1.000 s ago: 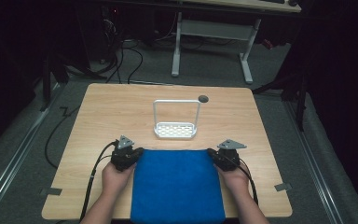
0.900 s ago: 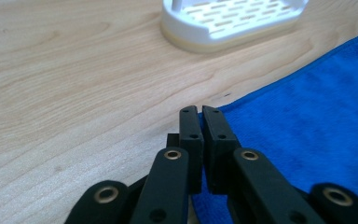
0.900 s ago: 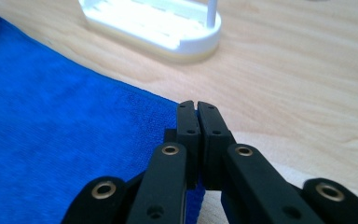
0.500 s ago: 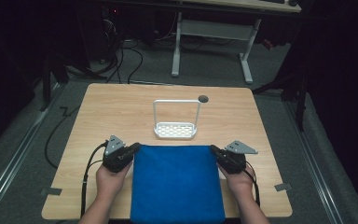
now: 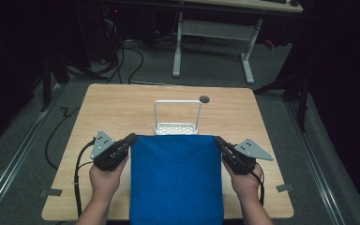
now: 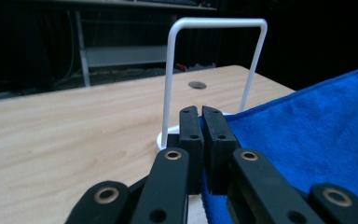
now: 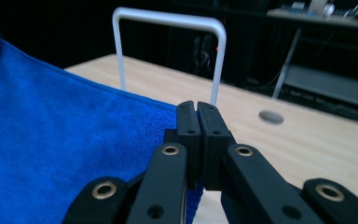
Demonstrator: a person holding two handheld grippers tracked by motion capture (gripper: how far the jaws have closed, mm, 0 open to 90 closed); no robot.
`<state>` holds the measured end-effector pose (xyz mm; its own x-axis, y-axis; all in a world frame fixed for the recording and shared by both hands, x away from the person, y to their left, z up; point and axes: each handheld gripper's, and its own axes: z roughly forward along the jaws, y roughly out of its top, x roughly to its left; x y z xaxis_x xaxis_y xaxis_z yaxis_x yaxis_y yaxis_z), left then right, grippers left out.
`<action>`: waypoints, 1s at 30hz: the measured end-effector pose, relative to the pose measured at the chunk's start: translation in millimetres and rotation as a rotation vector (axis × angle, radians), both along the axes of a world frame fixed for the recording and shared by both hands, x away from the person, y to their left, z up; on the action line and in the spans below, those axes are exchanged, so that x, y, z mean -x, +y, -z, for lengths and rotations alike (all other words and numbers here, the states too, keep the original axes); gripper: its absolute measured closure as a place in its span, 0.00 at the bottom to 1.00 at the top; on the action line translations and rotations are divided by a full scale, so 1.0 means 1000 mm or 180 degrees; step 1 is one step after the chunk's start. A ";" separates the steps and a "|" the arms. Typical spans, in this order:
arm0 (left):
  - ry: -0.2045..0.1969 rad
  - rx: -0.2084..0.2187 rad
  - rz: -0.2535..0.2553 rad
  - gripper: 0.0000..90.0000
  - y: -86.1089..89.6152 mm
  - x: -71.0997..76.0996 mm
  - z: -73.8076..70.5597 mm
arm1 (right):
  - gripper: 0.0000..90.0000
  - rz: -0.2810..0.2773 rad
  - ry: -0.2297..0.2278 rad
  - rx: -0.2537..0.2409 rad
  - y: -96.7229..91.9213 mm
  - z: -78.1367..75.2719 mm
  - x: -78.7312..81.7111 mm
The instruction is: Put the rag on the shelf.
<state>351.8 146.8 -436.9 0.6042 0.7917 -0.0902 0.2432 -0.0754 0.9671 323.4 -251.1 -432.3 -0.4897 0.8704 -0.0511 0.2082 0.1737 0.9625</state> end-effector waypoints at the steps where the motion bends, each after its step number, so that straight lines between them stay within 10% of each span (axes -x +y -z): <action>1: 0.0000 0.0000 0.0000 0.97 0.000 0.000 0.000 | 0.99 0.0000 0.0000 0.0000 0.000 0.000 0.000; 18: -0.0659 0.0090 -0.0133 0.98 0.002 -0.012 -0.091 | 0.99 0.0068 -0.0680 -0.0181 -0.004 -0.084 -0.003; 30: -0.0722 0.0085 -0.0123 0.98 0.001 -0.017 -0.108 | 0.99 0.0080 -0.0751 -0.0218 -0.003 -0.096 -0.006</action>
